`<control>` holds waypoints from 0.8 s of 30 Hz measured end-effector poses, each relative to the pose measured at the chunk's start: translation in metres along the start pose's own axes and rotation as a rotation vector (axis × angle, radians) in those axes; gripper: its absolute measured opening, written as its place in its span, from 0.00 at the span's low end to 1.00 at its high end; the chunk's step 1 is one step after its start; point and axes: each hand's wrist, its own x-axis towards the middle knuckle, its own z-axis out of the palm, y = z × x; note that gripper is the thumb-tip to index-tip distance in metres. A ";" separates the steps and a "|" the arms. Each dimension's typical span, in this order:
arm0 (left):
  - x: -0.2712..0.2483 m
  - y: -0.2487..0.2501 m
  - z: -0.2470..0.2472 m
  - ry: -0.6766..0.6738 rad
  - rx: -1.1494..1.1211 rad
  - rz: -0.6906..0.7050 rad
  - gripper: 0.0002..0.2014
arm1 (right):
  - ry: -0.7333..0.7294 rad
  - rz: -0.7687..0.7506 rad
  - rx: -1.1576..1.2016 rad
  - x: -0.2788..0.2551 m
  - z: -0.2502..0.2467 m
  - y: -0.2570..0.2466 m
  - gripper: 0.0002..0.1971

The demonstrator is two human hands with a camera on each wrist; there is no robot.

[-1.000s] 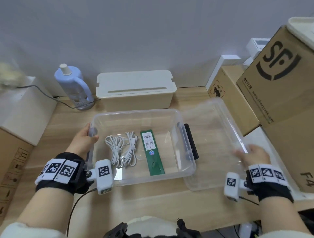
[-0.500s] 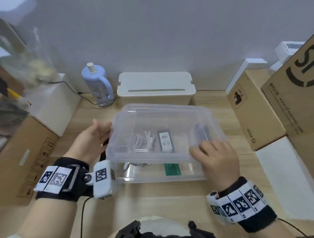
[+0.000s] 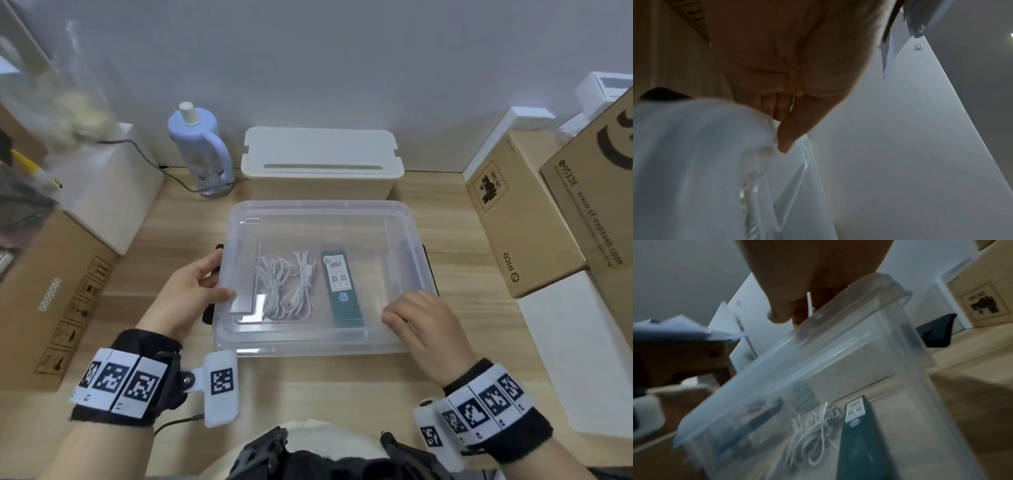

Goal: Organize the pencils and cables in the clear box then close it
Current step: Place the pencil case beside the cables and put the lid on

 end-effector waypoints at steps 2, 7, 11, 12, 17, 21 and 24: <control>0.000 0.000 -0.001 -0.007 0.003 -0.018 0.39 | 0.029 0.071 0.100 0.003 -0.001 0.002 0.24; -0.002 0.003 -0.001 0.023 0.017 -0.029 0.37 | 0.047 0.153 0.156 0.004 -0.001 -0.001 0.15; 0.003 0.006 0.001 0.014 -0.015 -0.043 0.38 | 0.125 0.203 0.143 0.005 0.002 -0.005 0.10; 0.005 0.008 0.001 0.010 -0.033 -0.046 0.38 | 0.161 0.254 0.106 0.007 0.002 -0.005 0.11; 0.012 0.015 0.005 0.017 -0.072 -0.039 0.38 | -0.008 0.564 0.121 0.013 -0.002 -0.001 0.37; 0.010 0.012 0.003 -0.045 -0.083 -0.038 0.38 | -0.021 0.537 0.174 0.008 -0.004 0.000 0.38; 0.010 0.010 0.004 -0.101 -0.044 -0.028 0.39 | -0.027 0.527 0.193 0.004 -0.006 -0.001 0.38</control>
